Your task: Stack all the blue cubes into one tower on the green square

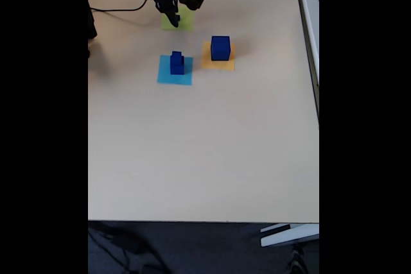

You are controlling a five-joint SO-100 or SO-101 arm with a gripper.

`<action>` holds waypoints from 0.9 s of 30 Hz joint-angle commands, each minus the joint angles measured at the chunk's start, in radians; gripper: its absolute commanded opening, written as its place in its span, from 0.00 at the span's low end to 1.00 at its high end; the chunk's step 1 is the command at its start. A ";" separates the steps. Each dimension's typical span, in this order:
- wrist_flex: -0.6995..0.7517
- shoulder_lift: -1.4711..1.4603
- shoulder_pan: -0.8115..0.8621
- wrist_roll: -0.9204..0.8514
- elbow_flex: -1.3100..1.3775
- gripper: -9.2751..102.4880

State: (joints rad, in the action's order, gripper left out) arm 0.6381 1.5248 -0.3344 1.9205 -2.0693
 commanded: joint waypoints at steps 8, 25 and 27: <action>-0.009 -0.015 0.017 -0.034 0.046 0.26; 0.031 0.009 0.032 -0.077 0.075 0.18; 0.031 0.011 0.034 -0.078 0.075 0.18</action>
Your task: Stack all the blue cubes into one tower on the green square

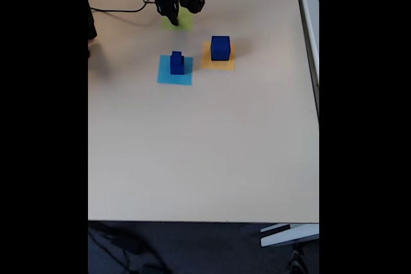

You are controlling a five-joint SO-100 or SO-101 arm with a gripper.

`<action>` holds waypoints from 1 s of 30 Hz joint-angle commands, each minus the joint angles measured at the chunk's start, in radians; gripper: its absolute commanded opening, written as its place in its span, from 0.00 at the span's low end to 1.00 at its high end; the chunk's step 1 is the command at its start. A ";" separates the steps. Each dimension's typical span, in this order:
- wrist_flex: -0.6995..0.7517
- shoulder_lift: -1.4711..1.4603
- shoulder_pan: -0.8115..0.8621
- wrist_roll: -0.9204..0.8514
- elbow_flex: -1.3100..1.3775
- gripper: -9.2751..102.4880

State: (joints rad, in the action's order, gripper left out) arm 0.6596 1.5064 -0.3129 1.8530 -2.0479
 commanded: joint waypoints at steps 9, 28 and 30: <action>0.029 0.051 0.018 -0.029 0.054 0.18; 0.166 0.067 0.037 0.003 0.115 0.14; 0.166 0.067 0.038 -0.005 0.118 0.13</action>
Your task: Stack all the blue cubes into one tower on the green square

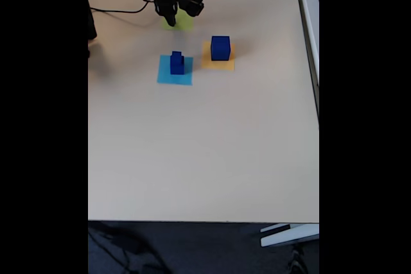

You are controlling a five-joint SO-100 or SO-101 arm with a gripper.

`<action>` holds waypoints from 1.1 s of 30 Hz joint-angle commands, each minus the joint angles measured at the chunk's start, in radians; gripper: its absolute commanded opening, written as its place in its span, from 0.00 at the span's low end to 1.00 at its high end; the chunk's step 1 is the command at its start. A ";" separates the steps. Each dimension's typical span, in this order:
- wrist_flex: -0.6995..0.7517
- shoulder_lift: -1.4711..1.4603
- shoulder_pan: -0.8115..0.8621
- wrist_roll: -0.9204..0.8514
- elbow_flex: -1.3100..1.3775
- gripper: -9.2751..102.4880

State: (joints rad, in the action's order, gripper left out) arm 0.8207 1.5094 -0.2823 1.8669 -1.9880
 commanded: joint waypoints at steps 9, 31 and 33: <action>0.011 0.052 0.009 -0.034 0.074 0.13; 0.018 0.040 0.014 -0.041 0.069 0.17; 0.017 0.034 0.011 -0.035 0.069 0.18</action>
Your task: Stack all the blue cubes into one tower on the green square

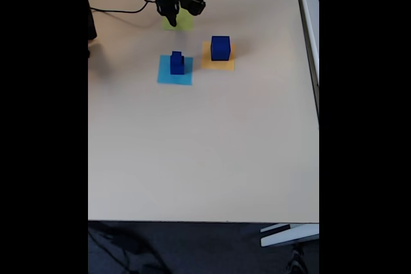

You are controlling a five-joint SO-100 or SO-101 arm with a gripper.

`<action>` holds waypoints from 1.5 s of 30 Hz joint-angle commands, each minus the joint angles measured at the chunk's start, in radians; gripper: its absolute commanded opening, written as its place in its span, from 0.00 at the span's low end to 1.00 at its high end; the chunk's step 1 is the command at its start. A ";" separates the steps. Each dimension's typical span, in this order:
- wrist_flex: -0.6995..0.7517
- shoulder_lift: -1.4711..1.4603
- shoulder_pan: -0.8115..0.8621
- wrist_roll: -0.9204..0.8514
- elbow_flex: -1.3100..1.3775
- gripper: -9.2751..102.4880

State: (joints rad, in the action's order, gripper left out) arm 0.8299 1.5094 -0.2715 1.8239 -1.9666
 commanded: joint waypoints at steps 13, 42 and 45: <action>-0.003 -0.008 -0.014 0.017 0.058 0.18; 0.086 0.058 0.078 -0.135 0.137 0.08; 0.138 0.083 0.135 -0.210 0.201 0.08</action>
State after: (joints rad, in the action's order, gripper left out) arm 0.9296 1.5079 -0.1856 1.6690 -1.8623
